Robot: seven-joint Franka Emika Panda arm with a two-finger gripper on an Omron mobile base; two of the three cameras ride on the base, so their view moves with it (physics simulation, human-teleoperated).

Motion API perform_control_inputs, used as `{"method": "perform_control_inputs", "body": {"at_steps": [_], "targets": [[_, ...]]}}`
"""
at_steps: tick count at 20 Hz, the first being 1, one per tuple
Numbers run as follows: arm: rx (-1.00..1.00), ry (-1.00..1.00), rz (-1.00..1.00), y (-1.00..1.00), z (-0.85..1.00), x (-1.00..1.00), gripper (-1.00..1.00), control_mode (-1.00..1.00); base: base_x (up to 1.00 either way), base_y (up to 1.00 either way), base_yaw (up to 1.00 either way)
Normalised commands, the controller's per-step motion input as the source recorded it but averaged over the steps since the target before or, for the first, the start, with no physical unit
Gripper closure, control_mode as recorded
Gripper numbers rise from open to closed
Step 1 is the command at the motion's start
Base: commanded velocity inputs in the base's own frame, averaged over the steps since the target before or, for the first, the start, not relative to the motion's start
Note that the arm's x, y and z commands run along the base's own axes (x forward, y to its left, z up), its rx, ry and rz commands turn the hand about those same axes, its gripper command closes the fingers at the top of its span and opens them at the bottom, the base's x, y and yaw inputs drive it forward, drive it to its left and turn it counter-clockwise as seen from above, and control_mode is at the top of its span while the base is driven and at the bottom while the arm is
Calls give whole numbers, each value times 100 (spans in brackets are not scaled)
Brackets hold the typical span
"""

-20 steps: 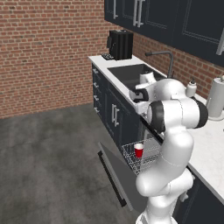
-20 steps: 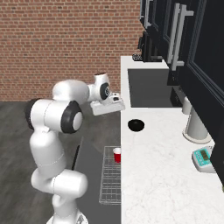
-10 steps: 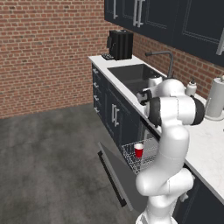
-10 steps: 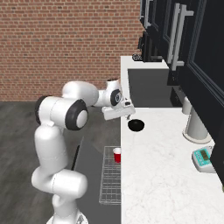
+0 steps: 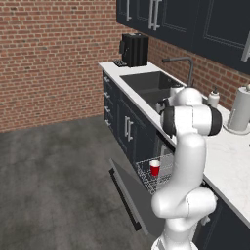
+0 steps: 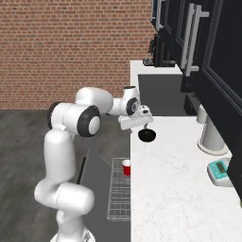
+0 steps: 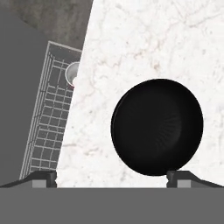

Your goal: Pick up the cup and bowl from the counter, place them in the dishwasher, and close the dishwasher door.

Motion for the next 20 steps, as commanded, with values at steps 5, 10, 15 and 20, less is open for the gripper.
{"method": "perform_control_inputs", "body": {"at_steps": [5, 10, 15, 20], "targets": [[3, 0, 11, -4, -22, 25, -100, -100, 0, 0, 0], [3, 0, 9, 0, -22, 13, -100, -100, 0, 0, 0], [3, 0, 8, -1, -24, 6, -100, -100, 0, 0, 0], [3, 0, 6, 0, -33, 0, 100, -100, 0, 0, 0]]}}
